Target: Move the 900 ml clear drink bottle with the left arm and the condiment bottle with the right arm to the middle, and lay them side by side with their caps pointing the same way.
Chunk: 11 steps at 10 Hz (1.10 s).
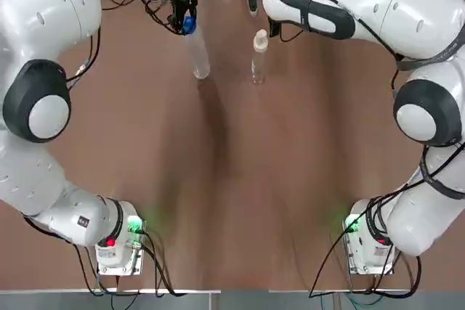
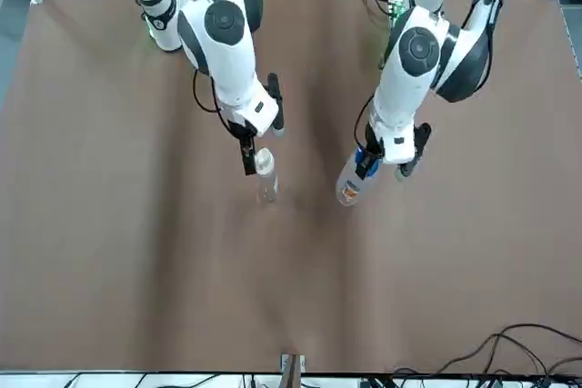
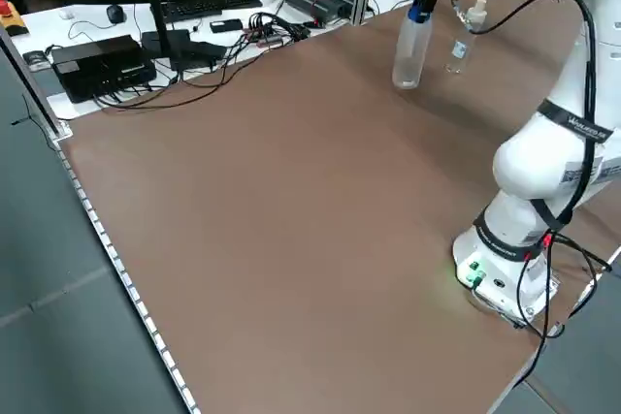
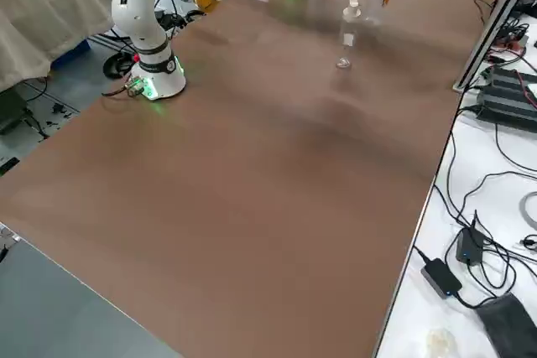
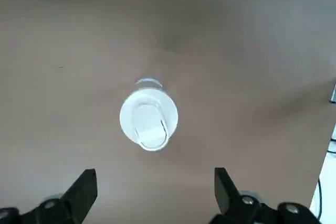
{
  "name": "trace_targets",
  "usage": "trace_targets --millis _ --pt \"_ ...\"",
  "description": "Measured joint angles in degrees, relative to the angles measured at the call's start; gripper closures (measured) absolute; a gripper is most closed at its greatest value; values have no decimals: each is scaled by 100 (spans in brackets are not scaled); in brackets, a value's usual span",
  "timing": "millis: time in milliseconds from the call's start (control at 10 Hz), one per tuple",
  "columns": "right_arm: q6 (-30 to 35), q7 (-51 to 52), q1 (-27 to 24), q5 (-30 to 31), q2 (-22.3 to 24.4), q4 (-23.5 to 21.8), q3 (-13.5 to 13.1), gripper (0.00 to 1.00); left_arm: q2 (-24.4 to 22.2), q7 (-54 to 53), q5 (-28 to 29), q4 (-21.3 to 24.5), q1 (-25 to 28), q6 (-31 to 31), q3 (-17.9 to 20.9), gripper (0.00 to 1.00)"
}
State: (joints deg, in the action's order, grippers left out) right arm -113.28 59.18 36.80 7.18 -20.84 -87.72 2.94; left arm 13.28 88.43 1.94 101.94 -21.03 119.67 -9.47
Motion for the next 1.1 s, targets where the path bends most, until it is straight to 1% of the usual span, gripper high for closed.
trace_targets --millis 200,400,700,900,1100 --pt "7 81 108 0 -56 -6 22 2 106 648 0 -27 40 0 6 33" --pt "7 283 119 -10 -133 -8 19 4 206 955 0 -65 38 0 6 33" --pt "-22 333 109 -16 -365 57 10 7 257 984 0 -74 31 -1 7 33" --pt "-54 335 105 -17 -622 254 6 11 277 985 0 -77 -3 -3 6 33" --pt "-52 339 105 -33 -702 339 9 15 318 1055 0 -130 -13 -3 6 33"
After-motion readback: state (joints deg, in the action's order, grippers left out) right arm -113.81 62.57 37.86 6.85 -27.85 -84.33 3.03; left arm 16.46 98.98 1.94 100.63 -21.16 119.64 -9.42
